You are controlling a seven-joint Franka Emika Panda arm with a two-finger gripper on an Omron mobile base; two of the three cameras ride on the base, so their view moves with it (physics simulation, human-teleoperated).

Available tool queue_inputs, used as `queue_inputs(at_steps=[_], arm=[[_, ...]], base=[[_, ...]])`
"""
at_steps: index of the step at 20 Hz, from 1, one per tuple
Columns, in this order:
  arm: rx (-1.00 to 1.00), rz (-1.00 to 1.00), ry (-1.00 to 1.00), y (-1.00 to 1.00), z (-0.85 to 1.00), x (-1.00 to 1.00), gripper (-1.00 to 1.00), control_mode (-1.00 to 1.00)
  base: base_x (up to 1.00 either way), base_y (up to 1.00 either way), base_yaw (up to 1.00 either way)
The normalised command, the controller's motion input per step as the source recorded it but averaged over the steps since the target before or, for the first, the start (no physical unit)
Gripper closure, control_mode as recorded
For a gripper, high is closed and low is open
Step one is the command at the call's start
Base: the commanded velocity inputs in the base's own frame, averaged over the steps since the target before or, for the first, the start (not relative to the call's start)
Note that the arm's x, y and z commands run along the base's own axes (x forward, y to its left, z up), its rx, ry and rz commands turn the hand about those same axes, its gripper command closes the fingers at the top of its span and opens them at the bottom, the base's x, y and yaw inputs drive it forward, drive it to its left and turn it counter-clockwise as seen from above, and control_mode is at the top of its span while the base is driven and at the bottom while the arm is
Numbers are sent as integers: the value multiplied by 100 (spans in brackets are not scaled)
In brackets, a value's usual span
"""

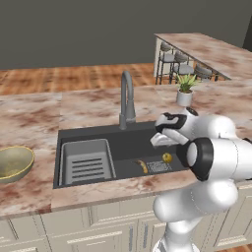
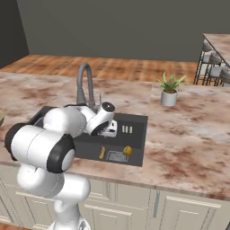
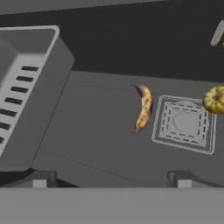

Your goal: Remove the squash and banana from the sink. Then move the bowl and cup from the counter to the sink for washing.

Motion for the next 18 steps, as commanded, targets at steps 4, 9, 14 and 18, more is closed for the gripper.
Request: queue_inputs(at_steps=[4,9,14,18], arm=[[-7,-11,0,4,-24,8,-100,-100],[-1,-10,1,0,-25,9,-100,-100],[0,-5,0,3,-26,11,-100,-100],[0,0,0,0,-25,11,-100,-100]], base=[[0,0,0],[0,0,0],[0,0,0],[0,0,0]])
